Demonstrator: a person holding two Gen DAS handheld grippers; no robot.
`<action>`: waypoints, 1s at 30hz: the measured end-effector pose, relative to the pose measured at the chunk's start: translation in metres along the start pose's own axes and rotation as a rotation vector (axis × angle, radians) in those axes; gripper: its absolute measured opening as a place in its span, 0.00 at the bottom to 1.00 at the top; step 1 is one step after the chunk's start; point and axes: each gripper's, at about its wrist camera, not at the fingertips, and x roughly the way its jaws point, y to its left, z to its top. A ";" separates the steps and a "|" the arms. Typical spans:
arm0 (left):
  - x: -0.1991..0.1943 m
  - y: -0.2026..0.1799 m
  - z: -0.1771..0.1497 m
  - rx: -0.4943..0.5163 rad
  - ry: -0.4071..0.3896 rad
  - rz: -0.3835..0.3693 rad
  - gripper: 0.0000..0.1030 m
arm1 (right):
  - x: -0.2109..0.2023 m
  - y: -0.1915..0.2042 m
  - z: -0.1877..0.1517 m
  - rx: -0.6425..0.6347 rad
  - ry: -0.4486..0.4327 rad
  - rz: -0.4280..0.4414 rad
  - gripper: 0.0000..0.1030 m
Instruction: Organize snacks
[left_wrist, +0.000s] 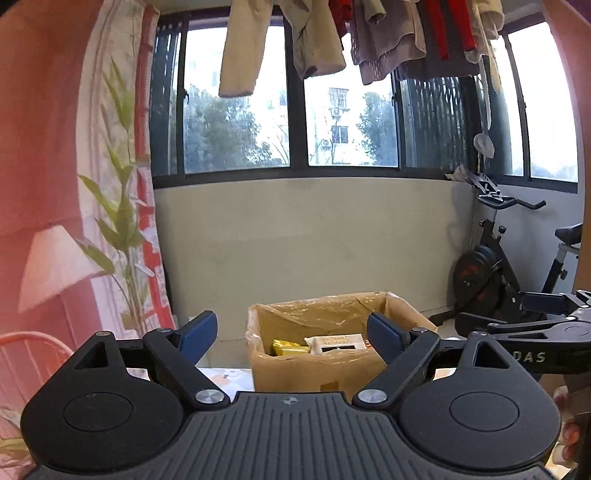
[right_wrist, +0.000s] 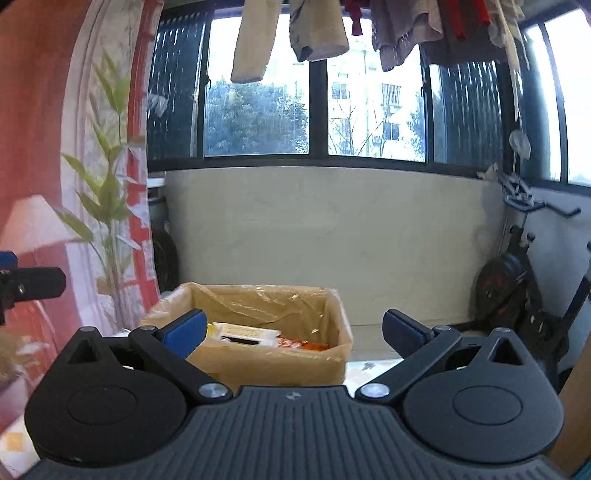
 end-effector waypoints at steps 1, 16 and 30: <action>-0.005 0.000 0.000 0.005 -0.006 0.007 0.87 | -0.006 -0.001 -0.001 0.009 -0.001 0.005 1.00; -0.028 -0.002 -0.004 -0.009 -0.004 0.008 0.87 | -0.037 -0.005 0.000 0.033 -0.001 0.015 1.00; -0.032 0.005 -0.003 -0.053 0.001 0.015 0.87 | -0.039 -0.004 0.001 0.043 0.009 0.033 1.00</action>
